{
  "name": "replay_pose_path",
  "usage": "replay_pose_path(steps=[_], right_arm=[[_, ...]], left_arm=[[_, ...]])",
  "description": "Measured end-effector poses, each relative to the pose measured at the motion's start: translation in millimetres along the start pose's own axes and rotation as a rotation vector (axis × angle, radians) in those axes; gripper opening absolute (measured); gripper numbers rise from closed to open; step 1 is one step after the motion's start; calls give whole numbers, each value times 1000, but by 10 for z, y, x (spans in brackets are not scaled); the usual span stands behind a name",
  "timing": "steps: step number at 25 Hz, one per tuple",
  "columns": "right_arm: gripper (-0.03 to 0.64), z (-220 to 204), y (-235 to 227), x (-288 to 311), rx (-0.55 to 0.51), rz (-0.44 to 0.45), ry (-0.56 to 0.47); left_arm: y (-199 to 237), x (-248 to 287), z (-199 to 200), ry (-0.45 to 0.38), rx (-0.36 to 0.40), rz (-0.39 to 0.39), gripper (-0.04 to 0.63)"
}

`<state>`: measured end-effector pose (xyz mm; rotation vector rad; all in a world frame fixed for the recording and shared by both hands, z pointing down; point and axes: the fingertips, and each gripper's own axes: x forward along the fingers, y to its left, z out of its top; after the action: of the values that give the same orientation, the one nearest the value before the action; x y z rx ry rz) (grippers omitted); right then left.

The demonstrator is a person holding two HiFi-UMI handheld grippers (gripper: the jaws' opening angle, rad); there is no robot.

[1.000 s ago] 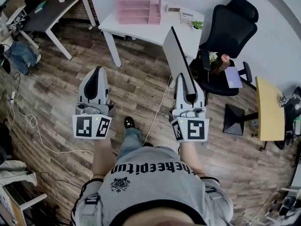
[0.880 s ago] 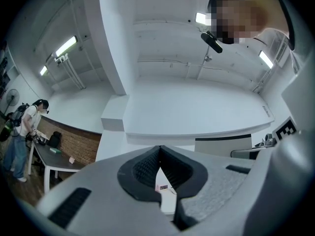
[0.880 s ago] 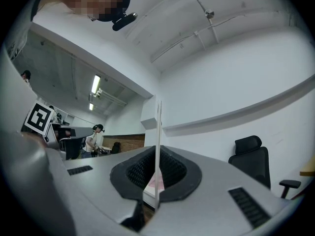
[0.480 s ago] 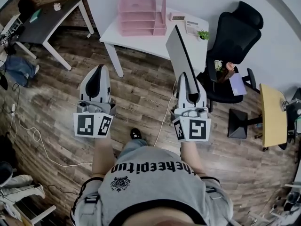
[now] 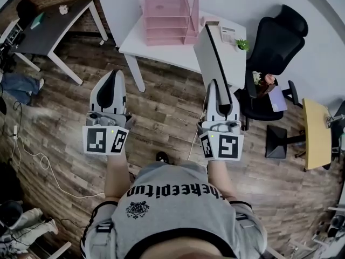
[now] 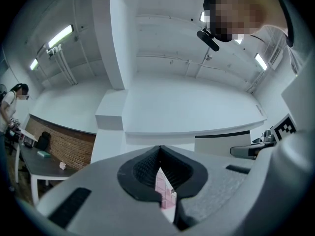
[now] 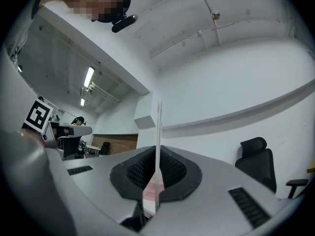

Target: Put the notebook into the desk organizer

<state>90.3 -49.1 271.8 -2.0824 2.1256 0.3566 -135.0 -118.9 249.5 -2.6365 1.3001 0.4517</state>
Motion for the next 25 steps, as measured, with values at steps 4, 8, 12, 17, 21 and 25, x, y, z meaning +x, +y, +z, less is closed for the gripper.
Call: replay_pose_path(steps=[4,8,12,17,21,25], right_arm=[[8,-79,71,161,-13,-11,11],[8,-152,66,318,-46,-19,32],[8,-274,61,528,-78,-15,51],[8,-435,-6,898,-110,-2,61],[8,-561,-35,1262,-145,26,63],[8,-673,-51,1668,-156,63,63]], left_arm=[[185,70,-98,17,-3,-3,3],[303,146,-208,32,-15,-3,3],[473,236,-331,42,-24,16,3],[663,490,-452,45,-17,31,3],[812,787,-519,38,-3,34,3],[974,1117,-566,28,14,42,3]])
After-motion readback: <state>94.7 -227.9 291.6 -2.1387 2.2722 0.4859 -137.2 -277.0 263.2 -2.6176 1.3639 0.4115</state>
